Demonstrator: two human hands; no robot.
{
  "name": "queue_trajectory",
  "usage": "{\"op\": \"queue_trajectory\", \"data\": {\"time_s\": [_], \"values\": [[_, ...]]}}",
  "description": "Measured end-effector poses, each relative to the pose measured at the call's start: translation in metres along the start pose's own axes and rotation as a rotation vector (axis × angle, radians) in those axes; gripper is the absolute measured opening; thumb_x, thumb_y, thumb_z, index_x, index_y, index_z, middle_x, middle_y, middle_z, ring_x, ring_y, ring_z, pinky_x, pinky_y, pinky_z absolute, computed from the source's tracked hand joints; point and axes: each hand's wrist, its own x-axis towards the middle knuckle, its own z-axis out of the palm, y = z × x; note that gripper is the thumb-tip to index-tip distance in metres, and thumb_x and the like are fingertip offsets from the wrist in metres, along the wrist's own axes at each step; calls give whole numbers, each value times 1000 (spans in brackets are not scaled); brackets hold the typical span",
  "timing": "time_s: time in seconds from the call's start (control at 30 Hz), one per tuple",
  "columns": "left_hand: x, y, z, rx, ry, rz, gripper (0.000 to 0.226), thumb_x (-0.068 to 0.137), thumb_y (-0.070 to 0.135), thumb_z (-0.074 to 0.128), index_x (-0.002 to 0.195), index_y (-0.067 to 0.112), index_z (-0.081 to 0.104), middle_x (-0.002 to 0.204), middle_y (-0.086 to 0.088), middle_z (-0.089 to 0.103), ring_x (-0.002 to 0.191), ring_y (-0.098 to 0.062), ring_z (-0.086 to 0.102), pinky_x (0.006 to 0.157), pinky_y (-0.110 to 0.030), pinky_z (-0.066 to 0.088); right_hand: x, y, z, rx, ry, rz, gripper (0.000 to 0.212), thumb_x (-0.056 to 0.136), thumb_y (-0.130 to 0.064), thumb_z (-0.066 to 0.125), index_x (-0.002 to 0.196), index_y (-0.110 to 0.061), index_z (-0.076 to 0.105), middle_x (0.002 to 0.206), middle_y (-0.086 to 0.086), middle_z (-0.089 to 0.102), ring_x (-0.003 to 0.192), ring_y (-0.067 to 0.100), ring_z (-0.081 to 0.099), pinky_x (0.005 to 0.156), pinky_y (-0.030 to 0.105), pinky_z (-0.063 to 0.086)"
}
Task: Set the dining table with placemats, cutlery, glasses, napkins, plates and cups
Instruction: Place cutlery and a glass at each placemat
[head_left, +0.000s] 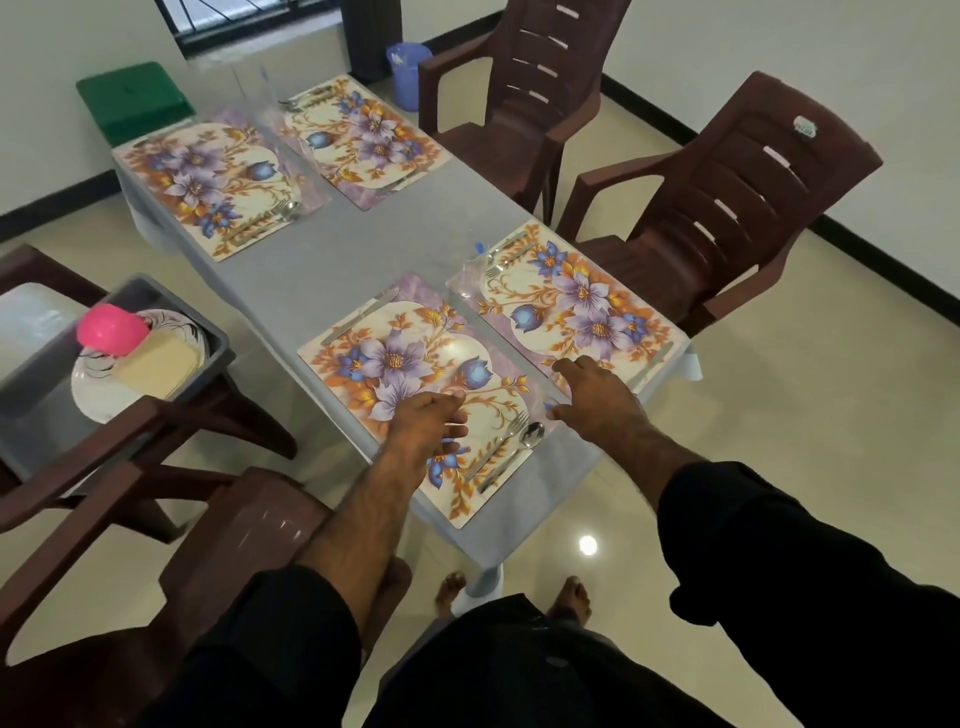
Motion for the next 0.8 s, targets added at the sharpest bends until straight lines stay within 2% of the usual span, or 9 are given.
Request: {"op": "queue_trajectory", "data": {"time_s": [0.17,0.27,0.37,0.47,0.6,0.7,0.8], "values": [[-13,-2,6,7,10,13,25,102,32,74,103,7,72,97,-15,77,84,-28,74,59,-31,59,0,2,-1,33,-47,-10,88,81,-50,86,153,-24,43,150,6,53,132,31,56,106,45,51],[-18,-7,7,22,20,16,26,101,33,74,106,7,72,102,-17,78,85,-28,75,64,-33,60,-3,10,1,36,-55,-22,93,82,-41,88,158,-25,36,159,5,45,139,31,52,109,45,50],[-26,-11,9,8,40,22,26,101,32,74,107,7,71,104,-18,78,86,-29,75,69,-35,60,-9,21,5,29,-17,-23,78,84,-37,86,149,-29,43,158,5,40,132,34,57,103,44,54],[-39,-15,16,-20,72,31,21,102,30,74,105,9,69,102,-17,77,89,-32,75,78,-41,59,-11,31,10,-23,-41,-85,58,88,-43,80,140,-30,55,162,4,31,128,34,59,101,44,55],[-55,-29,26,-12,117,47,28,99,34,76,110,8,71,103,-16,78,89,-28,75,75,-39,58,-10,42,20,-88,-136,-125,70,92,-51,73,153,-33,44,173,7,13,143,39,45,111,50,49],[-72,-42,34,-13,173,66,30,98,35,76,107,7,73,97,-11,78,82,-23,73,65,-33,57,-10,51,22,-24,-89,-182,75,92,-46,73,157,-33,36,172,11,15,144,40,44,110,49,48],[-96,-56,47,-38,222,74,21,100,31,74,100,10,71,88,-8,72,74,-22,68,62,-30,52,-17,62,17,29,31,-261,72,91,-41,74,153,-26,41,162,16,28,132,43,51,105,51,50]]}}
